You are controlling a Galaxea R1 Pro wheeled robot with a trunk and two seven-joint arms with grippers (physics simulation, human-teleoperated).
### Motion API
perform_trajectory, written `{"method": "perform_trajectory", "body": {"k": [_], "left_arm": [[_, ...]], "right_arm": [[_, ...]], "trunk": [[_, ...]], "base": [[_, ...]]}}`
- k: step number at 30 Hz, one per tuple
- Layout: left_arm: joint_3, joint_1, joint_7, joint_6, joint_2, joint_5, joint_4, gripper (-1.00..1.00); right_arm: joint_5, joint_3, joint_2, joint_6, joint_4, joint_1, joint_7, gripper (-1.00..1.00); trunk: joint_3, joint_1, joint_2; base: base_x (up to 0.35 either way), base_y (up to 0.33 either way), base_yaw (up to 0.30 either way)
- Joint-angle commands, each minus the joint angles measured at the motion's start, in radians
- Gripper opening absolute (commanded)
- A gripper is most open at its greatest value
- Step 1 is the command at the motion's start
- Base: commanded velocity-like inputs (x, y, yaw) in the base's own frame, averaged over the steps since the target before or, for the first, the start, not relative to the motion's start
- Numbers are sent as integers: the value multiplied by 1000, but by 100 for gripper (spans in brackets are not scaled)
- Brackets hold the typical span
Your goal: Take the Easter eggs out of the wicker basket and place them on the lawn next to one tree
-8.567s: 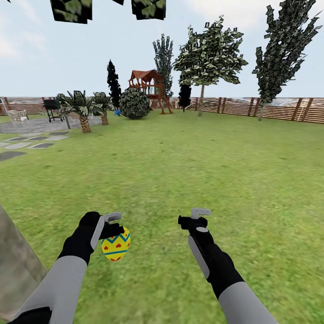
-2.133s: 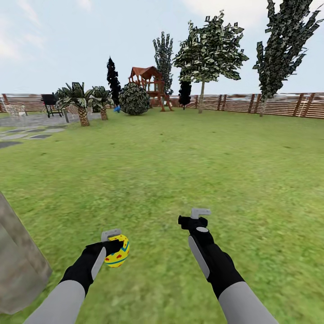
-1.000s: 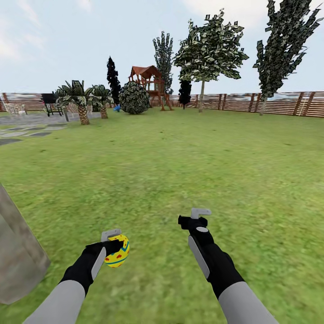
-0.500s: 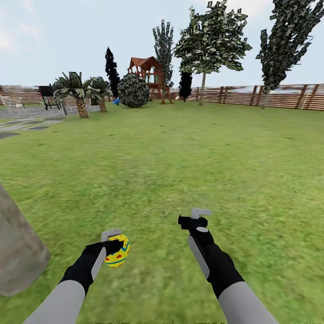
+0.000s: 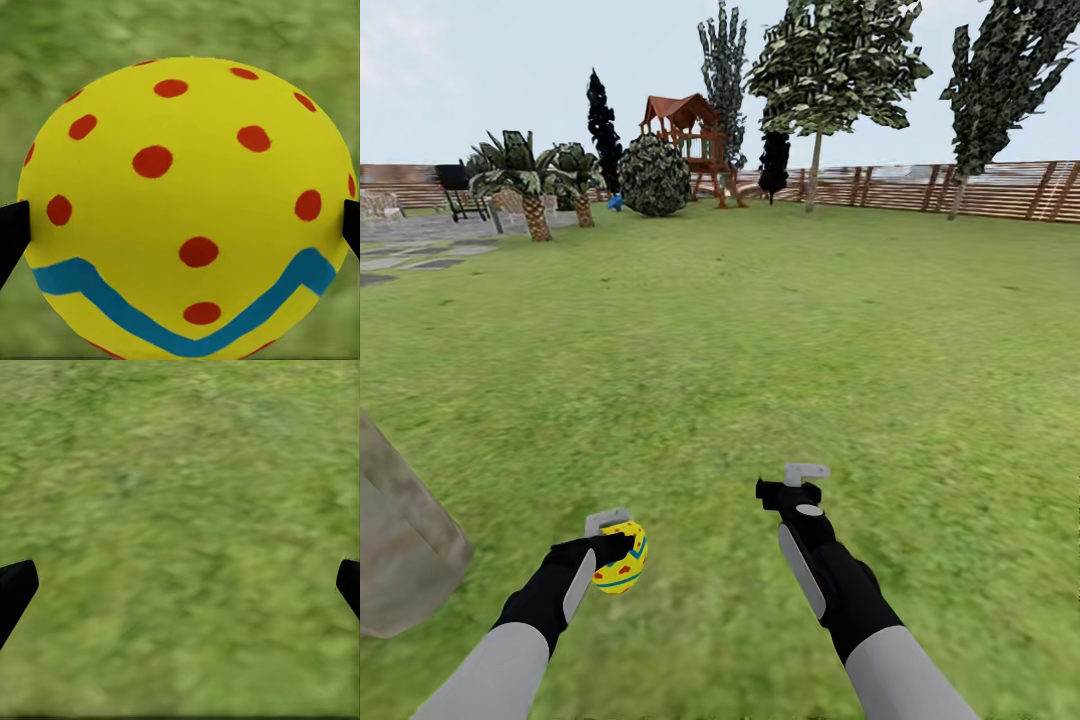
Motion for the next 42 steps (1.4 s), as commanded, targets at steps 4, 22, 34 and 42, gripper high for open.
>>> {"method": "perform_trajectory", "body": {"k": [4, 22, 34, 42], "left_arm": [[3, 0, 3, 5, -1, 2, -2, -100], [3, 0, 4, -37, -3, -7, 0, -100], [2, 0, 3, -39, -3, -8, 1, -100], [1, 0, 4, -39, -3, -8, 1, -100]], "right_arm": [[-10, 3, -1, 3, -1, 0, -9, 100], [-10, 3, -1, 3, -1, 0, -9, 100], [-10, 3, -1, 3, -1, 0, -9, 100], [-10, 3, -1, 3, -1, 0, -9, 100]], "trunk": [[-17, 2, -1], [-86, 10, -6], [-133, 15, -8], [-163, 19, -10]], "base": [[0, 0, 0], [0, 0, 0], [0, 0, 0], [0, 0, 0]]}}
